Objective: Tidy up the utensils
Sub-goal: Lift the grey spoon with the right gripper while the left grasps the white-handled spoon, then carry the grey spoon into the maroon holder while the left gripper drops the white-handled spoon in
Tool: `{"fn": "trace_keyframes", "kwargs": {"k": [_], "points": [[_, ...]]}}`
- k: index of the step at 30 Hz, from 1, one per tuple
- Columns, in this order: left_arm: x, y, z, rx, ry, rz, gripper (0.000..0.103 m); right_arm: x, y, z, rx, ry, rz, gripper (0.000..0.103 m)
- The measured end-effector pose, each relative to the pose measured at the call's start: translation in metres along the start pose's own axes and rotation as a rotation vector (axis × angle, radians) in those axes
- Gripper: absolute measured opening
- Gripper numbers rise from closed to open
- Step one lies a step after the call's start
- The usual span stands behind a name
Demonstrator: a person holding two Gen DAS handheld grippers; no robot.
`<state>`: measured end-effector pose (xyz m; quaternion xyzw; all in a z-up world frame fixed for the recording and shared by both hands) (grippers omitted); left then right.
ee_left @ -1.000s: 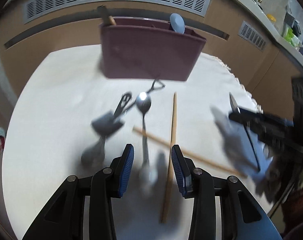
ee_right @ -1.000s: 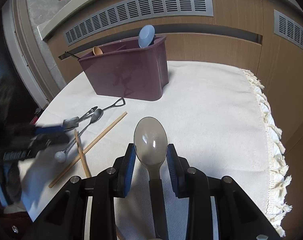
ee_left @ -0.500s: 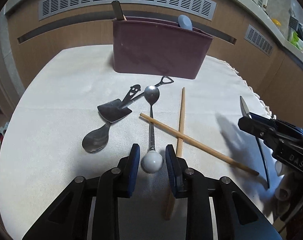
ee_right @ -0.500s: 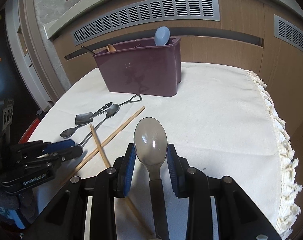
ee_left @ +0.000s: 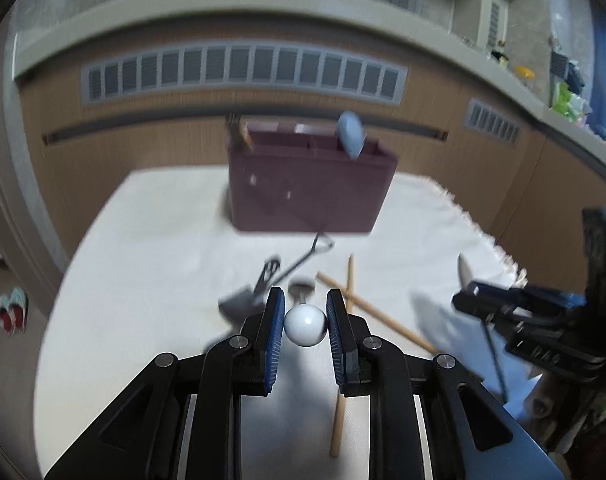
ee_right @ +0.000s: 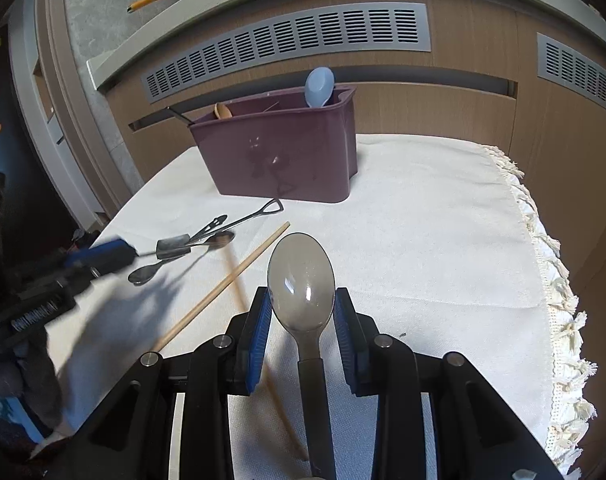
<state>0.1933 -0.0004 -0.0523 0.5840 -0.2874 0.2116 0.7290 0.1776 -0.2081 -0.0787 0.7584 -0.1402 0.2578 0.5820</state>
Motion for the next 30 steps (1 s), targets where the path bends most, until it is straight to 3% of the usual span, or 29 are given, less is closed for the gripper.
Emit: {"fn": "trace_keyframes", "kwargs": {"k": [9, 20, 25, 30], "points": [[0.025, 0.023, 0.002, -0.02, -0.005, 0.028, 0.022, 0.004, 0.018, 0.006, -0.029, -0.028, 0.032, 0.029], [0.043, 0.017, 0.005, -0.041, 0.02, -0.044, 0.022, 0.01, 0.025, 0.0, -0.037, -0.068, 0.055, 0.029], [0.072, 0.035, 0.015, -0.064, 0.001, -0.008, 0.022, 0.037, 0.054, -0.008, -0.051, -0.01, 0.12, 0.029], [0.125, 0.06, 0.017, -0.097, -0.025, 0.054, 0.022, 0.102, 0.106, -0.013, -0.085, 0.064, 0.259, 0.029]]}}
Point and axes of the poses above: each gripper's, at about its wrist camera, not at the fingertips, and y roughly against the way its jaws point, z to its right, x to its top, the point moved 7 cm from there along -y, roughly the way its jaws point, and after that the axes turned 11 degrees about -z, right-handed, at the moved point
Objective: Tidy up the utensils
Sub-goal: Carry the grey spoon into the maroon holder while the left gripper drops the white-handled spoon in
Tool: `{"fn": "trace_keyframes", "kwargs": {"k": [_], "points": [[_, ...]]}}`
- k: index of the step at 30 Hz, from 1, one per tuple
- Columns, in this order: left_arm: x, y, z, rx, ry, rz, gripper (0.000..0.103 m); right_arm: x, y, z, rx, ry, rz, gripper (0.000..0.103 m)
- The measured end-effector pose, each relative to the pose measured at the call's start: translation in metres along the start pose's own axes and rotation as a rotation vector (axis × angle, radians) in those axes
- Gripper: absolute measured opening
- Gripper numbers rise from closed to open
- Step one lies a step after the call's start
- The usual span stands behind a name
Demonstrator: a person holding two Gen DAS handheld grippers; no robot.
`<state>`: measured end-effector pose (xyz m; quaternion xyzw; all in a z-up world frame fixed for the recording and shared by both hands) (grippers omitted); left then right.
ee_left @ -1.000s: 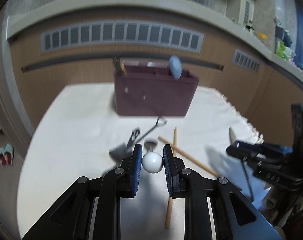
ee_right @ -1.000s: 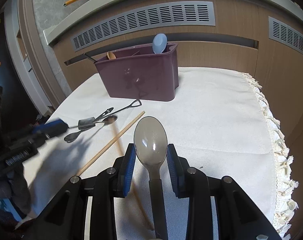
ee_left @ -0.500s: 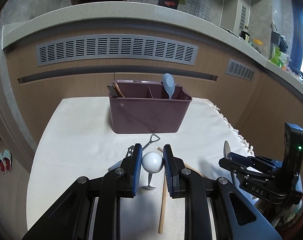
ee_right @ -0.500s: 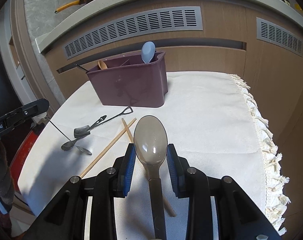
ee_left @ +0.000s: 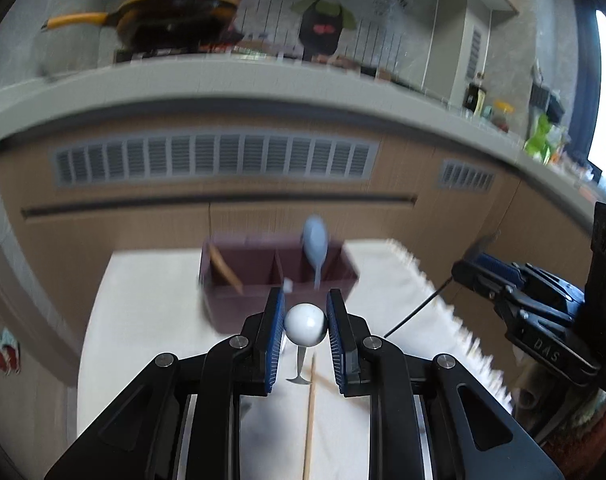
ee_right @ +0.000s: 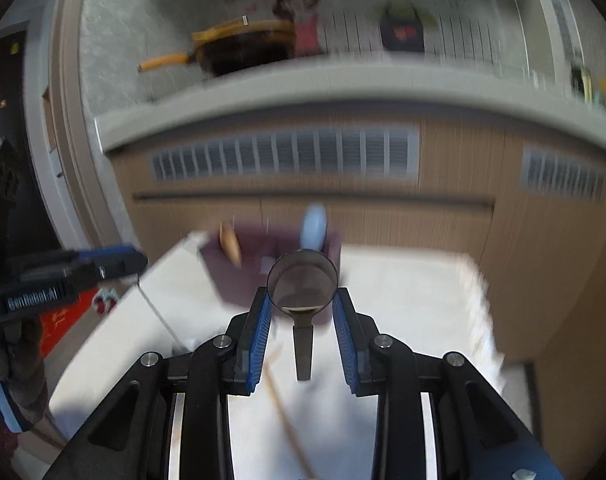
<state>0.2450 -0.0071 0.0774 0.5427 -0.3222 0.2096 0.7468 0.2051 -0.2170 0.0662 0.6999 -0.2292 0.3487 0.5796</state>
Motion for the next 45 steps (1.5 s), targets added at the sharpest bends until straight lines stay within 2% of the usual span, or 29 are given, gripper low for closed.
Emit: {"fn": "trace_keyframes", "kwargs": {"k": [5, 8, 10, 13, 15, 18, 25, 27, 29, 30, 32, 34, 38, 41, 45], "points": [[0.065, 0.024, -0.004, -0.034, -0.007, 0.104, 0.022, 0.068, 0.018, 0.003, 0.024, 0.032, 0.104, 0.029], [0.091, 0.024, -0.009, -0.091, 0.015, 0.097, 0.022, 0.1, 0.02, 0.007, 0.051, 0.034, 0.157, 0.029], [0.104, 0.019, -0.011, -0.076, -0.006, 0.095, 0.022, 0.118, 0.016, 0.011, 0.071, 0.013, 0.18, 0.029], [0.117, 0.01, -0.011, -0.075, -0.029, 0.101, 0.022, 0.137, -0.007, 0.016, 0.142, -0.046, 0.14, 0.029], [0.121, -0.001, -0.016, -0.092, -0.024, 0.089, 0.022, 0.144, -0.025, 0.022, 0.15, -0.089, 0.124, 0.029], [0.123, -0.016, -0.029, -0.071, -0.019, 0.09, 0.022, 0.148, -0.053, 0.028, 0.134, -0.117, 0.092, 0.029], [0.12, -0.061, -0.063, -0.093, 0.05, 0.035, 0.022, 0.136, -0.095, 0.019, 0.114, -0.073, 0.039, 0.029], [0.115, -0.08, -0.068, -0.114, 0.07, 0.01, 0.022, 0.127, -0.107, 0.015, 0.083, -0.039, 0.018, 0.029], [0.108, -0.099, -0.07, -0.142, 0.074, -0.032, 0.028, 0.117, -0.12, 0.013, 0.063, -0.012, -0.01, 0.03], [0.104, -0.109, -0.071, -0.135, 0.075, -0.057, 0.035, 0.109, -0.129, 0.011, 0.088, -0.002, -0.037, 0.031], [0.095, -0.118, -0.074, -0.115, 0.074, -0.075, 0.043, 0.093, -0.145, 0.011, 0.173, -0.02, -0.114, 0.032], [0.089, -0.114, -0.077, -0.104, 0.077, -0.065, 0.043, 0.082, -0.149, 0.019, 0.182, -0.057, -0.153, 0.033], [0.067, -0.088, -0.083, -0.047, 0.07, -0.01, 0.047, 0.07, -0.129, 0.029, 0.112, -0.046, -0.127, 0.034], [0.032, -0.073, -0.094, -0.011, 0.084, -0.017, 0.047, 0.054, -0.117, 0.029, 0.104, -0.024, -0.135, 0.035], [-0.014, -0.062, -0.103, 0.04, 0.11, -0.047, 0.047, 0.01, -0.119, 0.02, 0.12, 0.007, -0.227, 0.034]]}}
Point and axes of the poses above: each gripper's, at about its wrist camera, not at the fingertips, and y roughly against the way its jaws point, z to its right, x to its top, the point moved 7 cm from there along -y, roughly the way its jaws point, and after that the axes turned 11 degrees about -z, right-handed, at the moved point
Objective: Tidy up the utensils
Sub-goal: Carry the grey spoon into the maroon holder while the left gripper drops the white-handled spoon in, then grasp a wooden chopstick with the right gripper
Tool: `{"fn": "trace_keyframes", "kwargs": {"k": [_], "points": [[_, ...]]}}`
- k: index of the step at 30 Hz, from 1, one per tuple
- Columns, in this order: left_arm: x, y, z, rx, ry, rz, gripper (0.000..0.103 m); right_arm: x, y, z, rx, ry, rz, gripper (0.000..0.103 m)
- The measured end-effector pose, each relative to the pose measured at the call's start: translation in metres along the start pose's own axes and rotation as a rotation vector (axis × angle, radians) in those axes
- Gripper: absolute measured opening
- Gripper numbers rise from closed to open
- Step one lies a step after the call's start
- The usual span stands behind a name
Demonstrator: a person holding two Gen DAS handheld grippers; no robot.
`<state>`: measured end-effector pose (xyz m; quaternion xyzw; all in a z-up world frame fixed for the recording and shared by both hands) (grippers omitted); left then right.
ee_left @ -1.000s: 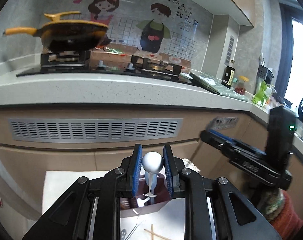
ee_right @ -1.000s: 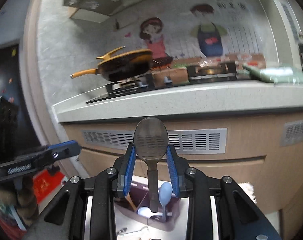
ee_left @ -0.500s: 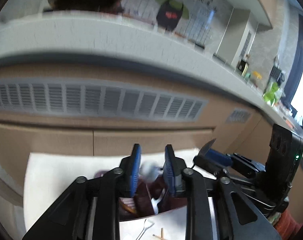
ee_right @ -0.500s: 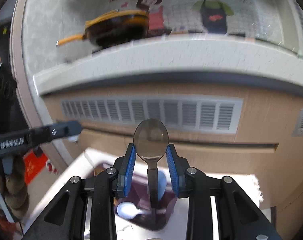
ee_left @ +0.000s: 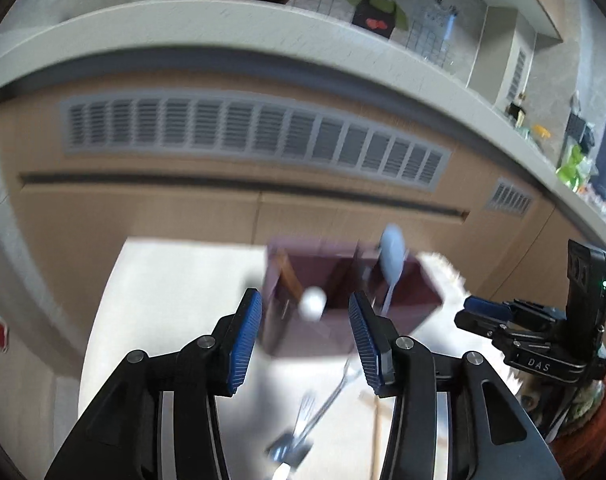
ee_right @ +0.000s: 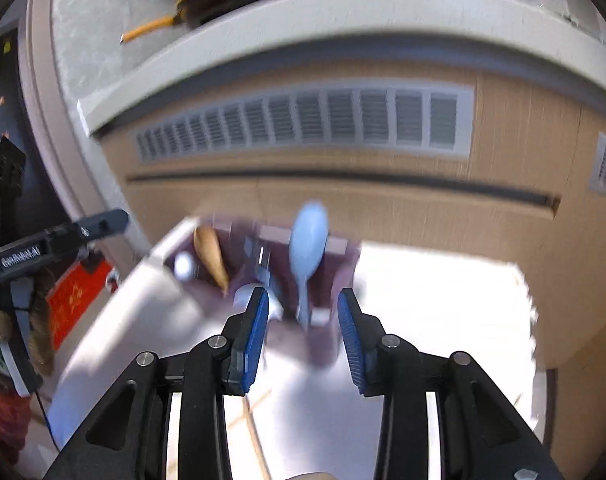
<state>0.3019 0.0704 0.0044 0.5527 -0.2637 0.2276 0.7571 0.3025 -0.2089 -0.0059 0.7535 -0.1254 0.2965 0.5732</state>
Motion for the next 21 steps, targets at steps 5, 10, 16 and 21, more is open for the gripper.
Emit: {"fn": "trace_keyframes", "kwargs": {"k": [5, 10, 16, 21], "points": [[-0.065, -0.01, -0.003, 0.134, -0.067, -0.057, 0.047, -0.054, -0.032, -0.022, 0.022, 0.055, -0.127, 0.034], [-0.103, -0.024, -0.014, 0.088, -0.004, -0.147, 0.047, -0.093, -0.065, -0.044, 0.019, 0.08, -0.244, 0.034], [-0.125, -0.03, -0.022, 0.039, 0.063, -0.205, 0.047, -0.11, -0.085, -0.058, -0.062, 0.126, -0.297, 0.033], [-0.132, -0.035, -0.012, 0.03, 0.043, -0.234, 0.047, -0.109, -0.085, -0.059, -0.094, 0.145, -0.287, 0.011]]}}
Point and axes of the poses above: each gripper's, at about its wrist camera, not at the fingertips, and y roughly against the way its jaws point, z to its right, x to its top, the point moved 7 cm from there along -y, roughly the way its jaws point, and after that the axes turned 11 degrees about -z, right-handed, at the moved point
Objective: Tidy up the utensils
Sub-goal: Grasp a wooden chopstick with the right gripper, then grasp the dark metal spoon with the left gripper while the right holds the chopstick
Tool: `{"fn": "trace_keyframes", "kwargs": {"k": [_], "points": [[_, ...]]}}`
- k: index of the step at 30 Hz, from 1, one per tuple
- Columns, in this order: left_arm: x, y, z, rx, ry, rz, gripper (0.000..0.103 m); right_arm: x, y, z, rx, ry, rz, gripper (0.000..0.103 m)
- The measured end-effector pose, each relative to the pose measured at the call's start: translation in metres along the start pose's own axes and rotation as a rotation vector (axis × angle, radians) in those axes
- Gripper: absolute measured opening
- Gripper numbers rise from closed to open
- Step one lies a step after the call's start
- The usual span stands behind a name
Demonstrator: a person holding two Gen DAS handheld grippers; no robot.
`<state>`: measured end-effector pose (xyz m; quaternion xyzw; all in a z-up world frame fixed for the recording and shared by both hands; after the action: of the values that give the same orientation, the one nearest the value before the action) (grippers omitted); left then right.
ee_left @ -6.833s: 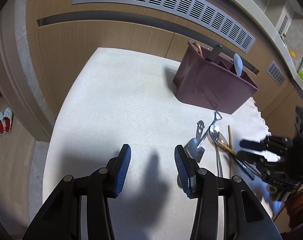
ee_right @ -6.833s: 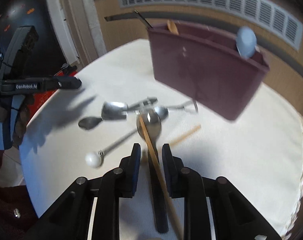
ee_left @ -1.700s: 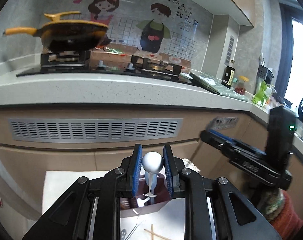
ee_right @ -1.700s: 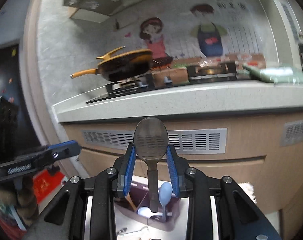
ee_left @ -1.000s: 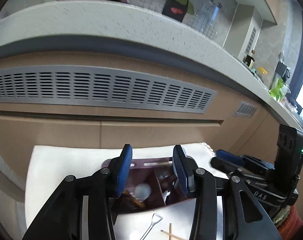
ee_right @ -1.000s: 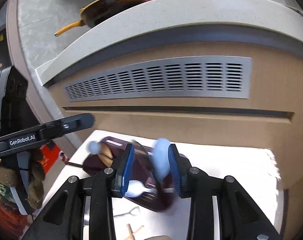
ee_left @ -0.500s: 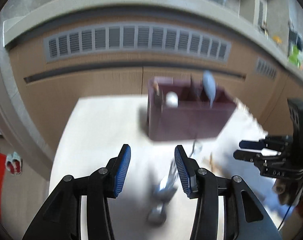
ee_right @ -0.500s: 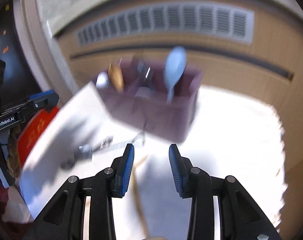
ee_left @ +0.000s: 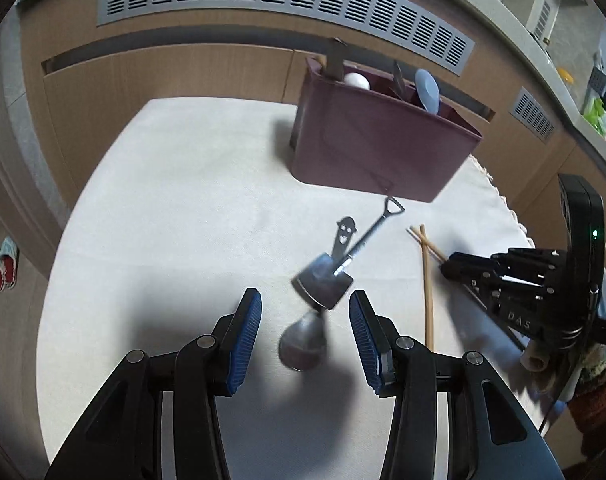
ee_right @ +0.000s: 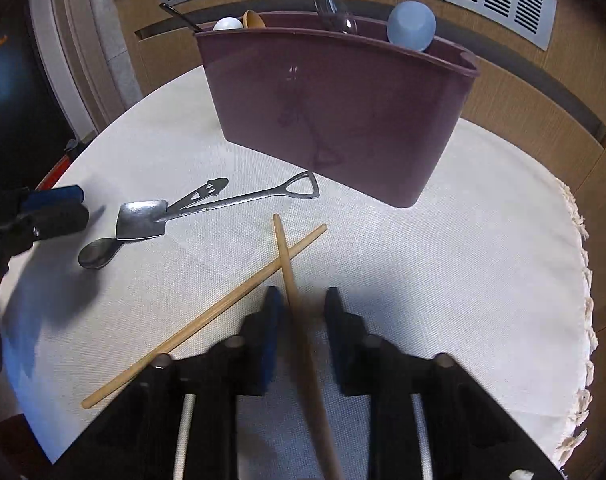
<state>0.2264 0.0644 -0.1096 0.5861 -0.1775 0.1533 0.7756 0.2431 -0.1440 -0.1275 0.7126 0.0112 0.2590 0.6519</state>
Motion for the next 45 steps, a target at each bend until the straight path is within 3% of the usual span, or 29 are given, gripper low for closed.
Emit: {"fn": "trace_keyframes", "kwargs": {"k": [11, 21, 30, 38, 41, 45], "points": [[0.004, -0.005, 0.012, -0.018, -0.035, -0.02, 0.047, -0.015, 0.02, 0.053, 0.068, -0.214, 0.027, 0.005], [-0.022, -0.004, 0.006, -0.011, -0.035, 0.014, 0.047, -0.037, 0.023, 0.058, 0.069, -0.241, 0.031, 0.005], [-0.021, -0.021, 0.006, 0.1, -0.026, -0.001, 0.048, -0.033, 0.025, 0.046, 0.081, -0.209, 0.048, 0.005], [-0.021, -0.029, 0.015, 0.208, -0.061, 0.003, 0.048, -0.037, 0.025, 0.046, 0.027, -0.187, 0.056, 0.005], [-0.02, -0.028, 0.014, 0.205, -0.042, 0.0, 0.044, -0.038, 0.025, 0.045, 0.012, -0.18, 0.06, 0.005], [-0.019, -0.027, 0.011, 0.193, -0.026, -0.002, 0.03, -0.039, 0.027, 0.042, 0.017, -0.168, 0.066, 0.005]]}}
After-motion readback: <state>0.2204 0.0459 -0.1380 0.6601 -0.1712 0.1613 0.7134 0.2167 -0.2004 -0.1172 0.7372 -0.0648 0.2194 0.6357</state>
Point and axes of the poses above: each gripper's, at about its wrist camera, not at the fingertips, and y roughly against the way its jaws point, z to its right, x to its top, the point moved 7 cm from there along -y, roughly the way its jaws point, and after that the axes turned 11 degrees about -z, right-handed, at the moved point
